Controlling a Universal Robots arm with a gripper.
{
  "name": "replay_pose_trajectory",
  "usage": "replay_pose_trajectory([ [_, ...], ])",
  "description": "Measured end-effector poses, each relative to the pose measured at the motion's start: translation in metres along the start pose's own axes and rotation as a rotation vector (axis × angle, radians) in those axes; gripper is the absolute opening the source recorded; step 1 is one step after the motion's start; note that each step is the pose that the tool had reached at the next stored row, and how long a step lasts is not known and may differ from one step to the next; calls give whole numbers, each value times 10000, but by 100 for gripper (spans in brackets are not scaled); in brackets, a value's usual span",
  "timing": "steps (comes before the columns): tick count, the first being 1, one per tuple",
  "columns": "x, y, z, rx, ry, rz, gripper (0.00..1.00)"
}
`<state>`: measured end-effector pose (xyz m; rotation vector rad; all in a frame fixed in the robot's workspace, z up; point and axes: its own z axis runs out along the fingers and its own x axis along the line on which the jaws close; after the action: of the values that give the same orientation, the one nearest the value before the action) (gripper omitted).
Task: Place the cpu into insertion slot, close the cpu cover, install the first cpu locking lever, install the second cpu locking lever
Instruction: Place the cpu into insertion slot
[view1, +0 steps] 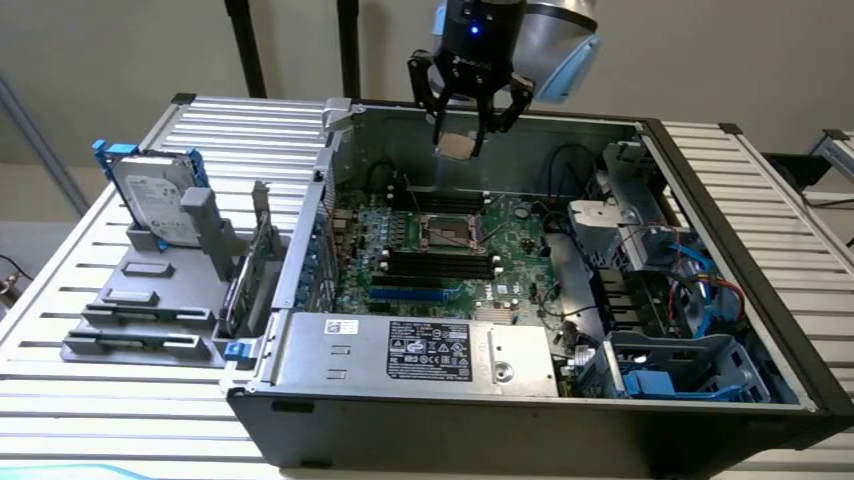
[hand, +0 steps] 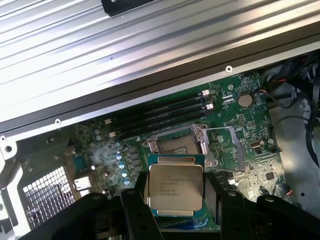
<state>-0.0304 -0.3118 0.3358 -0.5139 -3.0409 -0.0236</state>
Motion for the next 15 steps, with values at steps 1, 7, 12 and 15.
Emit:
replay_pose_trajectory([
  [1,-1,1,11,4,23,110,54],
  [7,-3,4,74,14,164,743,54],
  [12,-5,5,117,13,262,1346,54],
  [15,-5,5,124,1,285,1699,54],
])
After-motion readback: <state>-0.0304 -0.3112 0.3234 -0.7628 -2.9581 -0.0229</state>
